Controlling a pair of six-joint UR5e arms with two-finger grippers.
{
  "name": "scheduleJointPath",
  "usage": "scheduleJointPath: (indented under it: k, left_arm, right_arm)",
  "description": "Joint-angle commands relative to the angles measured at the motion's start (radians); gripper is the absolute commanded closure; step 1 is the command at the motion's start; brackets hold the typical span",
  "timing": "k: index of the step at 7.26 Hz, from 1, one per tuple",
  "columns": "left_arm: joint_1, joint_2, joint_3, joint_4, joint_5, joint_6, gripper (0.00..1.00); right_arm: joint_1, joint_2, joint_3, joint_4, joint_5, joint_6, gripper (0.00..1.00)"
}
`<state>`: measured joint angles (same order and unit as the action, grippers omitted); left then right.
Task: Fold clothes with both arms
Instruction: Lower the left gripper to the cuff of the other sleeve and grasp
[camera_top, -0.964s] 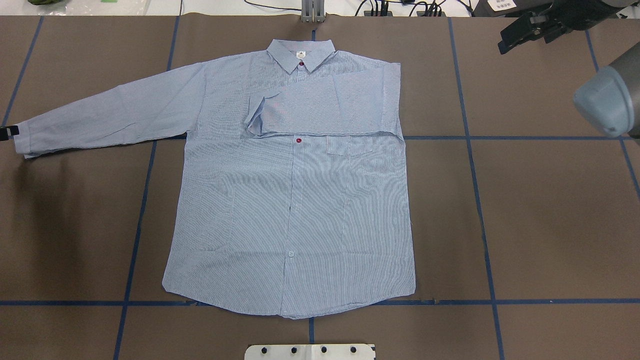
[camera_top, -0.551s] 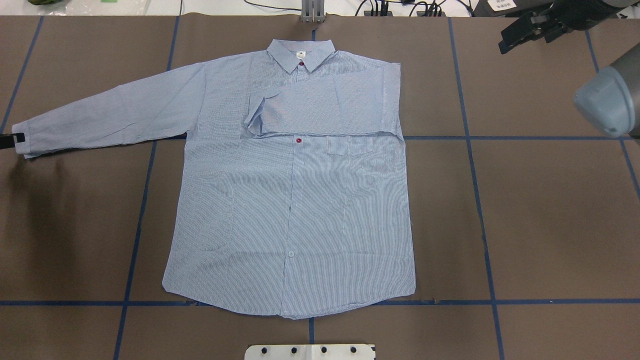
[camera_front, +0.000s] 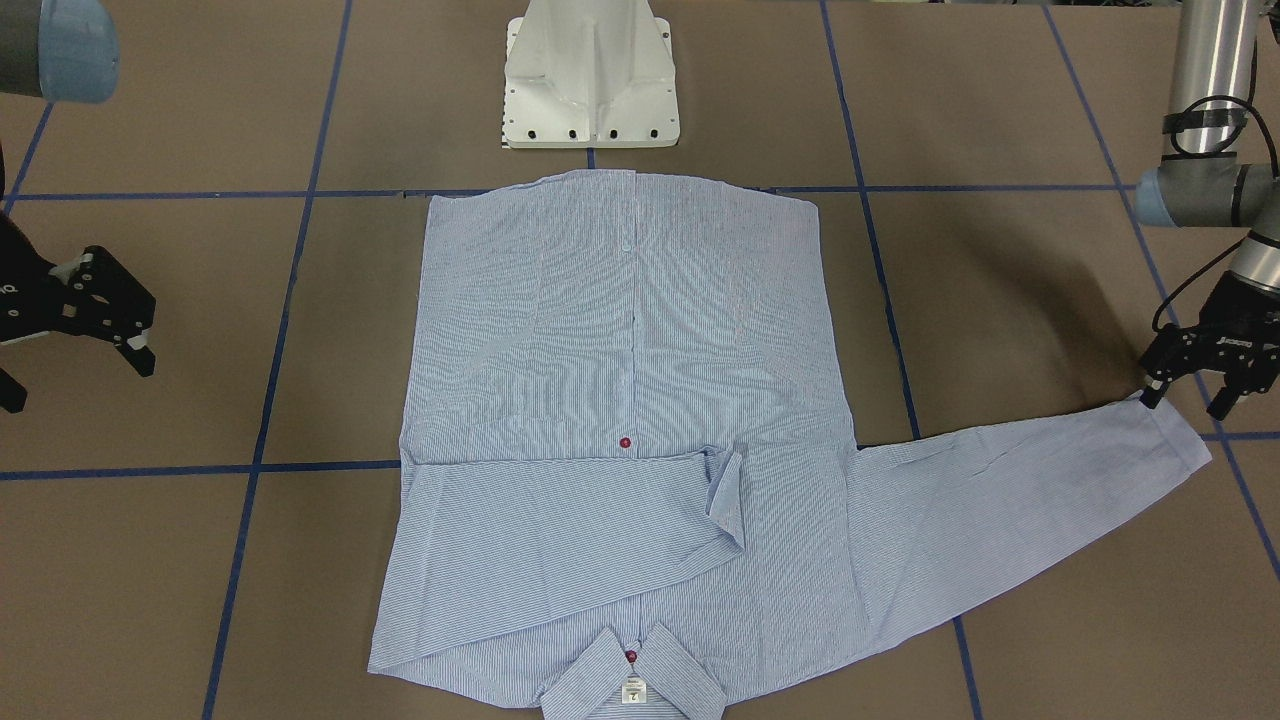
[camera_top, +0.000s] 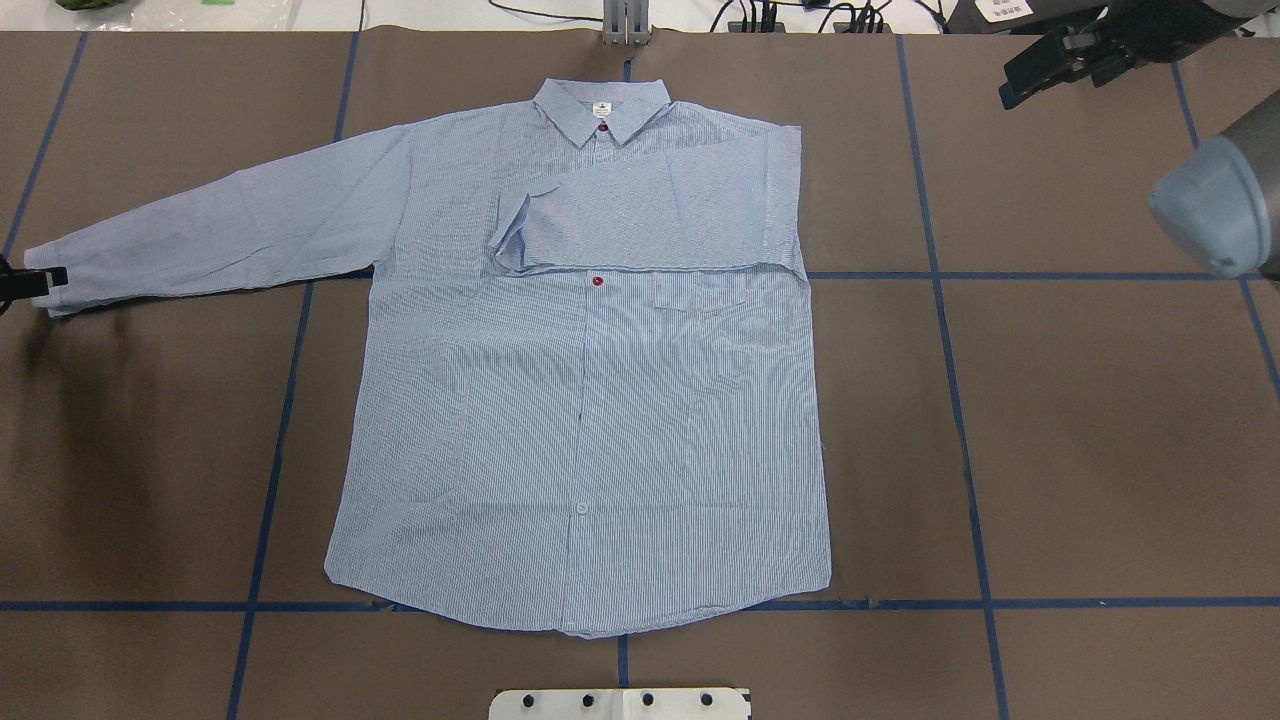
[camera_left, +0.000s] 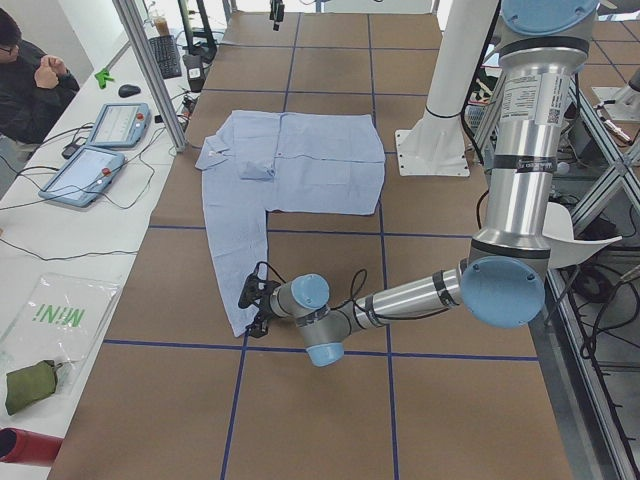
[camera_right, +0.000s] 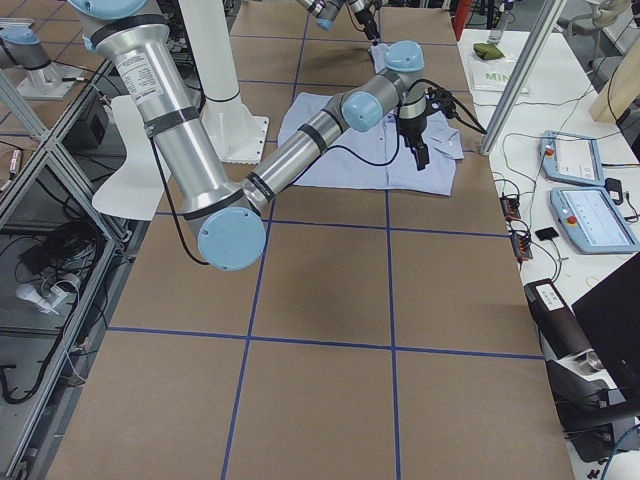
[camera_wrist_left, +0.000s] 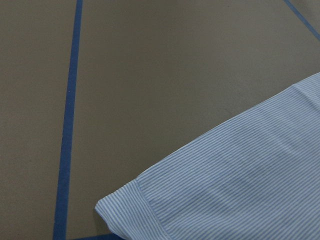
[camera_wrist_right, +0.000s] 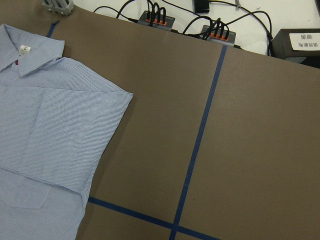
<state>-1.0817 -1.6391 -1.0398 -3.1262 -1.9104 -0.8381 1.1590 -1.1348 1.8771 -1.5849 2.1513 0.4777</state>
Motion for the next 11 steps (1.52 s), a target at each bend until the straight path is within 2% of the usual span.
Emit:
scheduleJointPath:
  k: [1,5,7,9,11]
  left_arm:
    - [0.017,-0.008,0.007,0.001,0.002,0.001,0.01]
    - [0.039,-0.008,0.017,0.0,0.021,0.001,0.02]
    - [0.042,-0.007,0.017,0.0,0.021,0.001,0.17]
    - [0.045,-0.002,0.017,-0.002,0.021,0.001,0.24]
    - [0.045,0.002,0.017,-0.003,0.021,0.002,0.47]
  right_arm:
    - [-0.001,0.0,-0.001,0.0,-0.002,-0.002,0.0]
    - [-0.001,0.0,0.0,0.0,-0.002,-0.002,0.0]
    - [-0.001,-0.002,0.002,0.0,-0.002,-0.002,0.0]
    - [-0.001,-0.002,0.013,0.0,-0.004,0.001,0.0]
    - [-0.001,-0.002,0.022,0.0,-0.004,0.007,0.0]
